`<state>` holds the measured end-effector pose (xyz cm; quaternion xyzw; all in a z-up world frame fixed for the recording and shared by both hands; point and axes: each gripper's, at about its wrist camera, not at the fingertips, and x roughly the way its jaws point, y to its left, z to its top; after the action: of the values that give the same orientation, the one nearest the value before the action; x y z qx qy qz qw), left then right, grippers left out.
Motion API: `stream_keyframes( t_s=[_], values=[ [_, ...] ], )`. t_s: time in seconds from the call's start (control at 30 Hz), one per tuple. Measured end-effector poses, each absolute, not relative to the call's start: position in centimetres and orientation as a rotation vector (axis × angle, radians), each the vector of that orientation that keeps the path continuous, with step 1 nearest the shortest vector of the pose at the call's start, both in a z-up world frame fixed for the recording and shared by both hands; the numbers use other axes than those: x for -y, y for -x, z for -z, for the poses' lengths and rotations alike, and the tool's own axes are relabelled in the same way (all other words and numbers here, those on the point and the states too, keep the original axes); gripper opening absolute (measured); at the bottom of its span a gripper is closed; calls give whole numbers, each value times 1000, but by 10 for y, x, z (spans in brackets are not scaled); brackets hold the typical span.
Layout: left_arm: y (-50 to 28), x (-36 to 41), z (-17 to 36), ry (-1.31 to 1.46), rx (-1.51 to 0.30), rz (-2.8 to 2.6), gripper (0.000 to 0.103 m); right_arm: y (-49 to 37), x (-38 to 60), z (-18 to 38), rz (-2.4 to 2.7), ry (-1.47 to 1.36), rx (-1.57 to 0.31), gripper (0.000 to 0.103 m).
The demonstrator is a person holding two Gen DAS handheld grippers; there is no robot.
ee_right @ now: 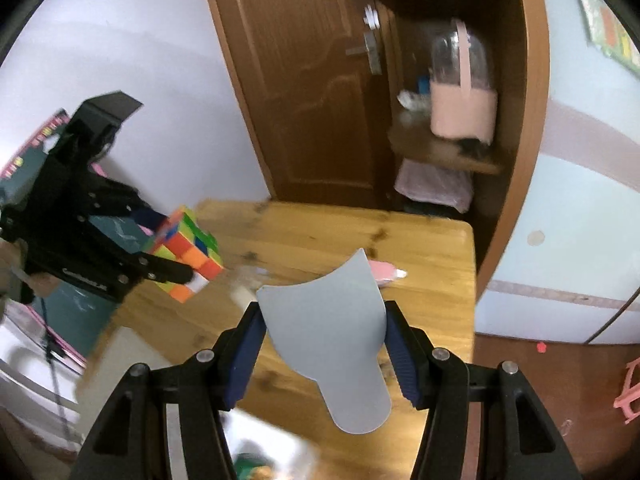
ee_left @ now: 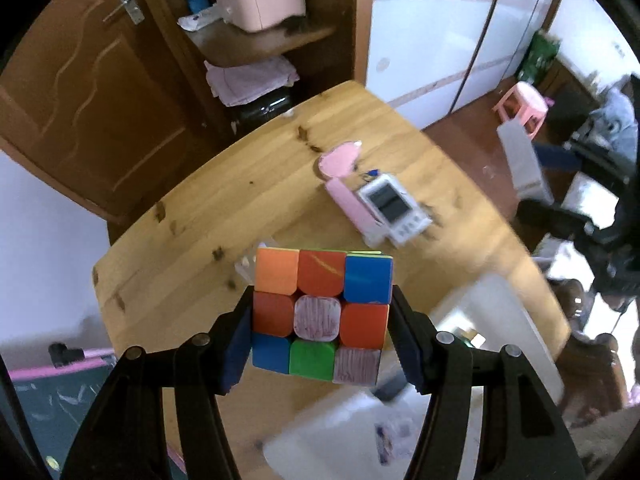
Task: Organize rigid objects
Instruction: 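Carry the Rubik's cube and white plastic piece into the tray and open both grippers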
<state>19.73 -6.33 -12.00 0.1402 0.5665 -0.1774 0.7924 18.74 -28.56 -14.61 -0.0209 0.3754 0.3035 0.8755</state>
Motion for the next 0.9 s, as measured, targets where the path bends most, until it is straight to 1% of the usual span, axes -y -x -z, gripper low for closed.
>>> stream_keyframes(
  t_s=[0.1, 0.2, 0.27, 0.47, 0.63, 0.77, 0.9],
  values=[
    [-167, 54, 109, -284, -1219, 400, 65, -150, 276, 137, -642, 14, -782, 59],
    [-142, 47, 112, -298, -1248, 406, 65, -117, 261, 144, -651, -11, -834, 59],
    [-126, 42, 126, -311, -1300, 393, 65, -100, 249, 155, -650, -8, -887, 59],
    [-88, 36, 177, -357, -1463, 364, 65, -59, 210, 217, -677, -37, -1124, 59],
    [-65, 40, 209, -438, -1519, 367, 65, -38, 196, 262, -649, -88, -1278, 59],
    [-62, 42, 231, -458, -1552, 372, 65, -33, 194, 281, -602, -129, -1362, 59],
    [-63, 43, 245, -468, -1554, 364, 65, -32, 199, 291, -547, -145, -1399, 59]
  ],
)
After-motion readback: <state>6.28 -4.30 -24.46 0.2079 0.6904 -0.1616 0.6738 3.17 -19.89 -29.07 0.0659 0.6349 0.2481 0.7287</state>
